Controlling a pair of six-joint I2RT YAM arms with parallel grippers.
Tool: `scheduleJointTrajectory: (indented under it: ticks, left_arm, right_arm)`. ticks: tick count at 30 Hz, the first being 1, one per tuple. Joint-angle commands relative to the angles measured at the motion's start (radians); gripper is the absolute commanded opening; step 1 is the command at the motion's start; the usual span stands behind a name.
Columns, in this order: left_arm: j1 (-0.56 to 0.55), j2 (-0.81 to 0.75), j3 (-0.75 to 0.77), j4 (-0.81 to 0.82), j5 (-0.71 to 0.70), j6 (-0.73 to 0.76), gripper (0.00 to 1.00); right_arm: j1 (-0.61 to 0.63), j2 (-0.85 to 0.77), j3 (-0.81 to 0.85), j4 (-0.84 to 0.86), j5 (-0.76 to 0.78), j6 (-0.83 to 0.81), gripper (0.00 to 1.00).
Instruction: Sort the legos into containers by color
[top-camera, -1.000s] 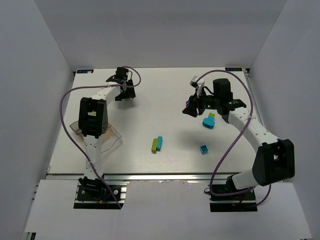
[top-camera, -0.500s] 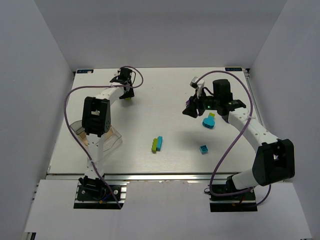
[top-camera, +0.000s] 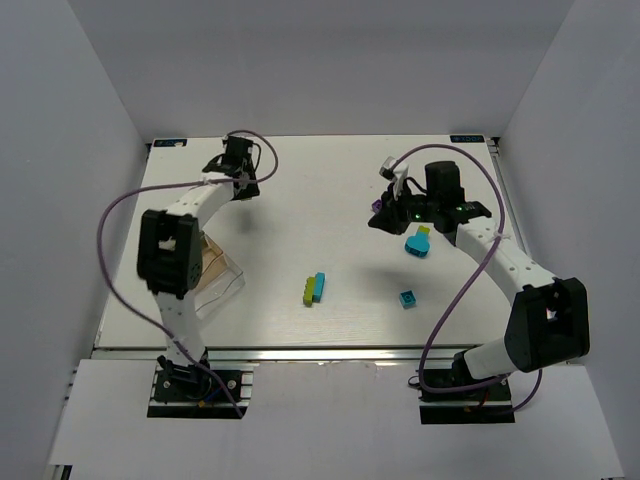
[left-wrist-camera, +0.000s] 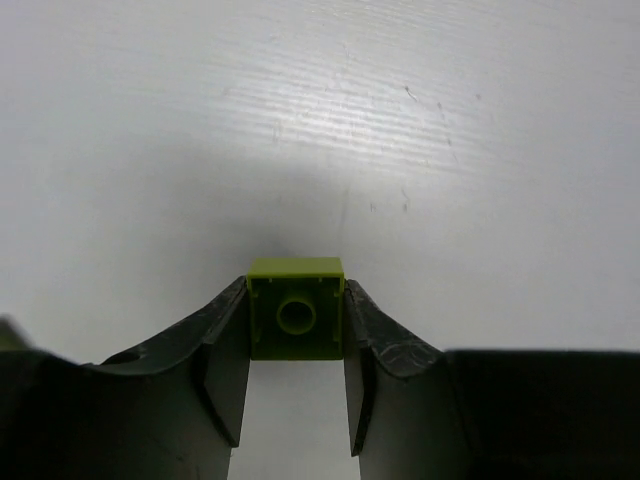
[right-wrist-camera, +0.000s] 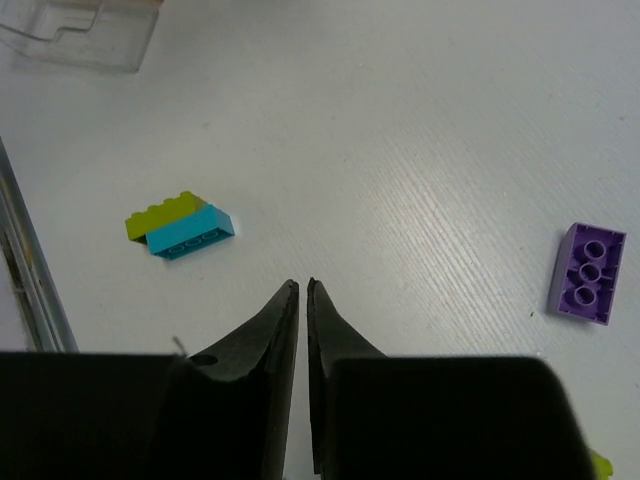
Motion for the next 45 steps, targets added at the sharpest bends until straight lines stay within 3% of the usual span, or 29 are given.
scheduleJointTrajectory:
  ticks: [1, 6, 11, 15, 26, 37, 40, 41, 42, 45]
  left_arm:
    - [0.007, -0.307, -0.1, -0.016, 0.003, -0.013, 0.0]
    - [0.13, -0.603, -0.346, -0.102, 0.043, -0.074, 0.0]
    - [0.273, -0.732, -0.497, -0.138, 0.07, -0.076, 0.0]
    - [0.378, -0.737, -0.557, -0.137, 0.1, -0.064, 0.0]
    - [0.462, -0.577, -0.514, -0.04, 0.205, -0.042, 0.03]
    - [0.462, -0.447, -0.491, 0.046, 0.258, -0.077, 0.41]
    - [0.462, -0.439, -0.471, 0.046, 0.241, -0.081, 0.46]
    - [0.462, -0.442, -0.467, 0.047, 0.239, -0.084, 0.56]
    - [0.462, -0.447, -0.46, 0.044, 0.239, -0.084, 0.59]
    - [0.462, -0.48, -0.439, 0.035, 0.25, -0.091, 0.64]
  right_arm:
    - [-0.007, -0.024, -0.03, 0.01, -0.017, -0.015, 0.12]
    - [-0.002, -0.027, -0.062, 0.019, -0.025, 0.005, 0.13]
    - [0.012, -0.02, -0.056, -0.003, -0.022, -0.015, 0.22]
    - [0.024, -0.003, -0.033, -0.024, -0.019, -0.021, 0.26]
    - [0.058, -0.001, -0.03, -0.044, 0.012, -0.023, 0.32]
    - [0.058, -0.006, -0.042, -0.056, 0.036, -0.043, 0.36]
    - [0.058, -0.001, -0.039, -0.059, 0.038, -0.049, 0.37]
    - [0.058, -0.001, -0.036, -0.062, 0.038, -0.05, 0.38]
    - [0.058, 0.002, -0.034, -0.067, 0.038, -0.053, 0.38]
    - [0.058, 0.008, -0.025, -0.084, 0.029, -0.07, 0.46]
